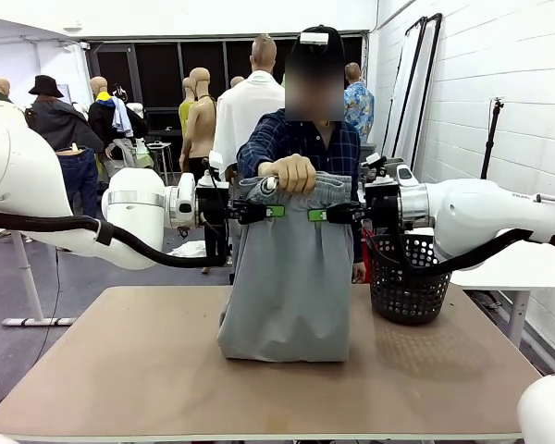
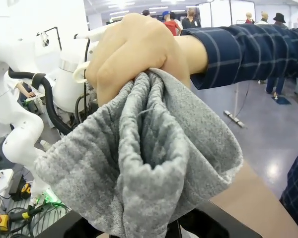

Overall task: Fold the training pants.
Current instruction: Release the ends of the Training pants and then grab the overlapped ends, then fold the Training pants in half.

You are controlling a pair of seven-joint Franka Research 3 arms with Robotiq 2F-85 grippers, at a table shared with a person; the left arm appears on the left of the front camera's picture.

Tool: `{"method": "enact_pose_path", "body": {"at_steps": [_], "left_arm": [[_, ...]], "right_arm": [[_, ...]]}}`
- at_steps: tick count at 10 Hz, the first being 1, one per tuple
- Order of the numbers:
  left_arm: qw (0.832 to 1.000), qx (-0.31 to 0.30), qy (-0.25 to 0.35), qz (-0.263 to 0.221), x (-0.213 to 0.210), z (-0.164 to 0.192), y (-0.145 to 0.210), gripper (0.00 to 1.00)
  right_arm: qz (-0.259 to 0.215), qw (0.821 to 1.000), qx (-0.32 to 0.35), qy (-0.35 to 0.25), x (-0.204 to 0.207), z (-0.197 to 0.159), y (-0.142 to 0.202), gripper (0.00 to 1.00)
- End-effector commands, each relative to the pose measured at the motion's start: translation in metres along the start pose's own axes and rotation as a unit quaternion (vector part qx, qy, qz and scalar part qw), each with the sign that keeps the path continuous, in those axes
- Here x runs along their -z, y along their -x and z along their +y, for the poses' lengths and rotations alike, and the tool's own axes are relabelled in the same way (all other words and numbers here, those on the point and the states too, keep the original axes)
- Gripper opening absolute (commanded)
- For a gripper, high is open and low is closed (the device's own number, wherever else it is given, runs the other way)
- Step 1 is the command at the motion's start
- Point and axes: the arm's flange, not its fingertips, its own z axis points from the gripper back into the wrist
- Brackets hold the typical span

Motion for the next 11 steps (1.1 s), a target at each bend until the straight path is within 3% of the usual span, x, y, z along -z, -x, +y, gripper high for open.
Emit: {"method": "enact_pose_path", "body": {"at_steps": [1,2,3,4,11], "left_arm": [[1.0,-0.001,0.0,0.017,-0.003,0.0,-0.003,0.0],[1.0,0.013,-0.005,0.028,0.0,0.002,-0.004,0.0],[0.996,-0.026,0.02,0.084,0.006,0.014,-0.012,0.0],[1.0,0.005,0.001,0.011,-0.001,0.0,0.001,0.0],[1.0,0.005,0.001,0.011,-0.001,0.0,0.001,0.0]], "right_arm": [[0.012,1.0,0.003,-0.002,0.007,-0.006,-0.007,0.0],[0.025,1.0,0.004,0.005,0.007,-0.007,-0.005,0.0],[0.029,0.999,-0.009,0.016,0.007,-0.008,-0.003,0.0],[0.007,1.0,0.0,-0.002,0.002,-0.002,0.001,0.0],[0.007,1.0,0.0,-0.002,0.002,-0.002,0.001,0.0]]}}
